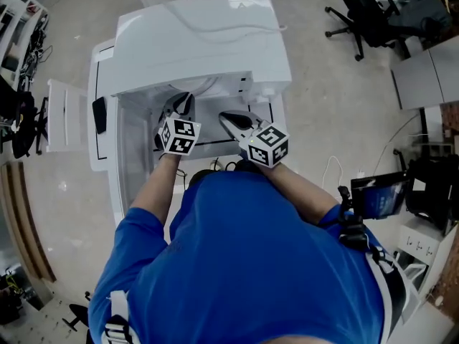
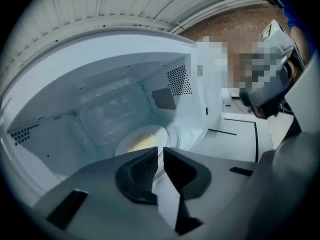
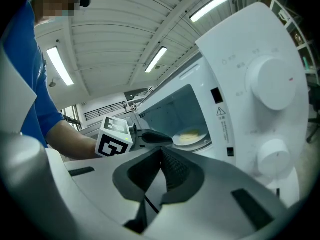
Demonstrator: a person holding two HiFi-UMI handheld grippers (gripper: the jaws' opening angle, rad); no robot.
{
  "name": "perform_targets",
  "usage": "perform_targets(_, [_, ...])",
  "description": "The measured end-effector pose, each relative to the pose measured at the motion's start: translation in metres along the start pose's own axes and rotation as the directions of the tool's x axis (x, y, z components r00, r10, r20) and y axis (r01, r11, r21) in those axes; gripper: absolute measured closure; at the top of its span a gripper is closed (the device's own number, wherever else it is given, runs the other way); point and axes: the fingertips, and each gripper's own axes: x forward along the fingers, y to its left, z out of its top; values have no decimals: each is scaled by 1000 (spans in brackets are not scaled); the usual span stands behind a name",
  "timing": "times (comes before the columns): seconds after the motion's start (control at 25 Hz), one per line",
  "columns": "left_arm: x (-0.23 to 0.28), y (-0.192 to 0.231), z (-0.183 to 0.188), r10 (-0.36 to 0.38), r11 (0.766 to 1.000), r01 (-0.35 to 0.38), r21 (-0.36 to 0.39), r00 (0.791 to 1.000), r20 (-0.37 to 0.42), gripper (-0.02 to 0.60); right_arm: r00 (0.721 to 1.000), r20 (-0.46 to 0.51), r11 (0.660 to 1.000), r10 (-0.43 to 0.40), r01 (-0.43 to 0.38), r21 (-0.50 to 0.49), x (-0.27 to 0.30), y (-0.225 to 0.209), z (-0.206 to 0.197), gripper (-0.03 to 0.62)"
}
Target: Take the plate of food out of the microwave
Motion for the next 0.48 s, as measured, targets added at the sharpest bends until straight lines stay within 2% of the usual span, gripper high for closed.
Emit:
perform_targets(0.12, [12, -4, -1, -24, 991, 30, 133, 999, -44, 492, 1000, 6, 1000, -15, 14, 4, -3, -4, 0, 588])
perform_targets(0.24, [21, -5, -2, -27, 963, 48, 265, 996, -84, 480, 1000, 12, 1000, -26, 26, 10, -5, -7, 0, 588])
perform_targets(0.36, [30, -4, -5, -32, 924, 78, 374, 991, -129, 480, 999, 16, 999, -30, 30, 15, -6, -8, -1, 588])
perform_targets(0.48, [38, -6, -10, -45, 873, 125, 471, 983, -178, 480, 999, 22, 999, -35, 35, 18, -8, -9, 0, 588])
